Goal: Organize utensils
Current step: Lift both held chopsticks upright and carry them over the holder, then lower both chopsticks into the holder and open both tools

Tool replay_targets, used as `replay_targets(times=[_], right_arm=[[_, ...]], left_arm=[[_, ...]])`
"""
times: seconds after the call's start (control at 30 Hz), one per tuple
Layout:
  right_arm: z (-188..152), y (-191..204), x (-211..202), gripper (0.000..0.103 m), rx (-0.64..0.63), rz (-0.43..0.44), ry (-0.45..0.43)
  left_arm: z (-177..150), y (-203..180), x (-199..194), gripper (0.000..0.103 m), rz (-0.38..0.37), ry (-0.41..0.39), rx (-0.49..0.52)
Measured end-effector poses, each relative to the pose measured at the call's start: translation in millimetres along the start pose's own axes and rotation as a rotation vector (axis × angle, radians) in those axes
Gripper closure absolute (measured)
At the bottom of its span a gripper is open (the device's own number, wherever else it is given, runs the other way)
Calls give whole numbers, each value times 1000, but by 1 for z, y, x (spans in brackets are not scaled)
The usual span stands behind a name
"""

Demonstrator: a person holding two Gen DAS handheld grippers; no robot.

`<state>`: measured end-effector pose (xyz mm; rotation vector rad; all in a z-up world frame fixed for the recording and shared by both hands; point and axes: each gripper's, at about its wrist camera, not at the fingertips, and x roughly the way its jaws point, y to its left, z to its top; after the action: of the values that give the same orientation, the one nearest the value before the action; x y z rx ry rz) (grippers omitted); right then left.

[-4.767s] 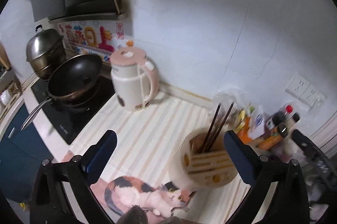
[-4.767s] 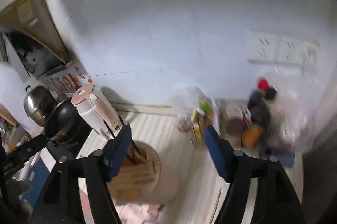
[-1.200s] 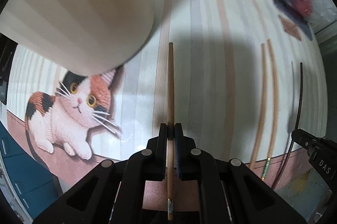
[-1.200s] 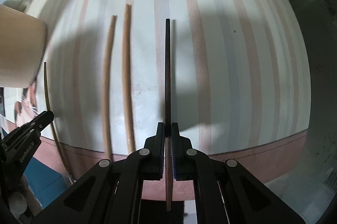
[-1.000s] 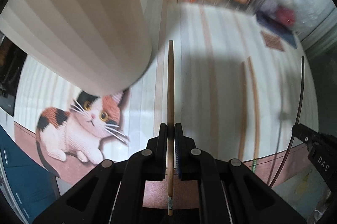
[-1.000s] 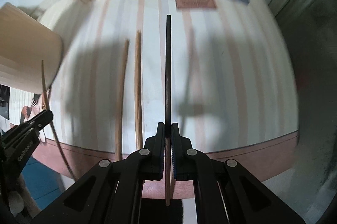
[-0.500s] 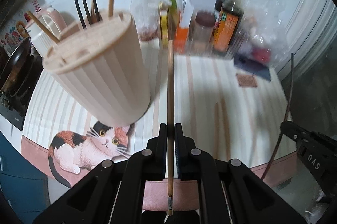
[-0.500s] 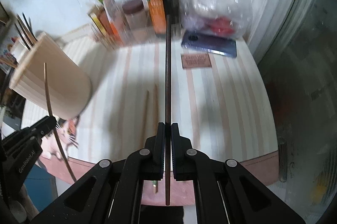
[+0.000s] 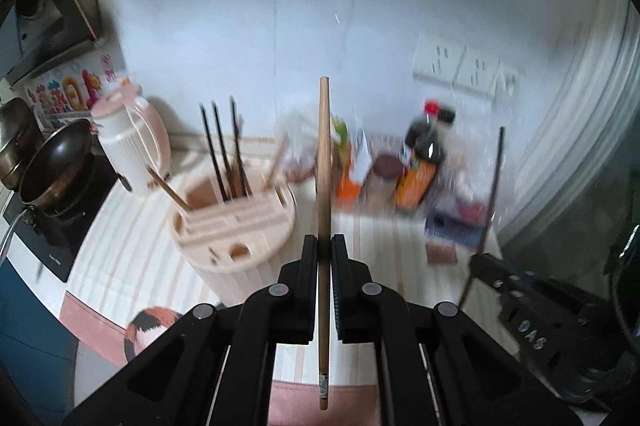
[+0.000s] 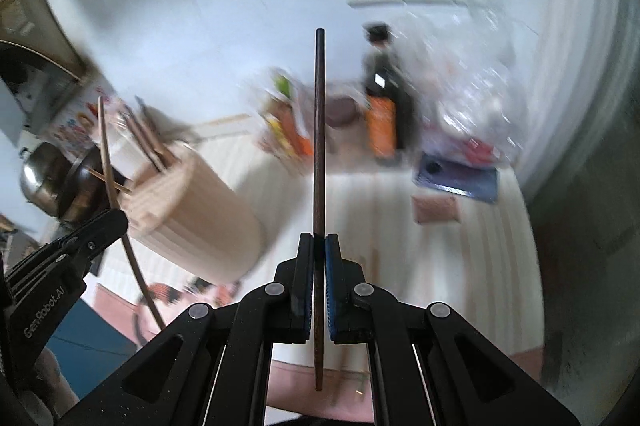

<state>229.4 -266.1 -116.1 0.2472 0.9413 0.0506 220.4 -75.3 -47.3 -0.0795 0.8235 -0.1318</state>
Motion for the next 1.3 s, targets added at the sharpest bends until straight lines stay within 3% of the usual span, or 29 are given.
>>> replay_targets(times=[0.2,0.37,0.5,0.8,1.1,1.3], right_arm=[[43,46,-18,98,-40,129,-76],[84,93,-25,98,-88,210,-159],[112,125,-11,98,-113,231,-212],[138,174,58,98,-141,247,-237],[135,175,117,98,-134,221,-218],[131,175,131,98,-149,208,-214]], left_arm=[[50,35,-38,99,-19,-98,-108],[85,70,-53,99,40,-182,-171],[102,95,-42,99,86,-211,-204],[119,142,34,99,83,-169,-295],[112,160,89,99,90,-126,-325],[106,165,106,99,82,-86,-324]])
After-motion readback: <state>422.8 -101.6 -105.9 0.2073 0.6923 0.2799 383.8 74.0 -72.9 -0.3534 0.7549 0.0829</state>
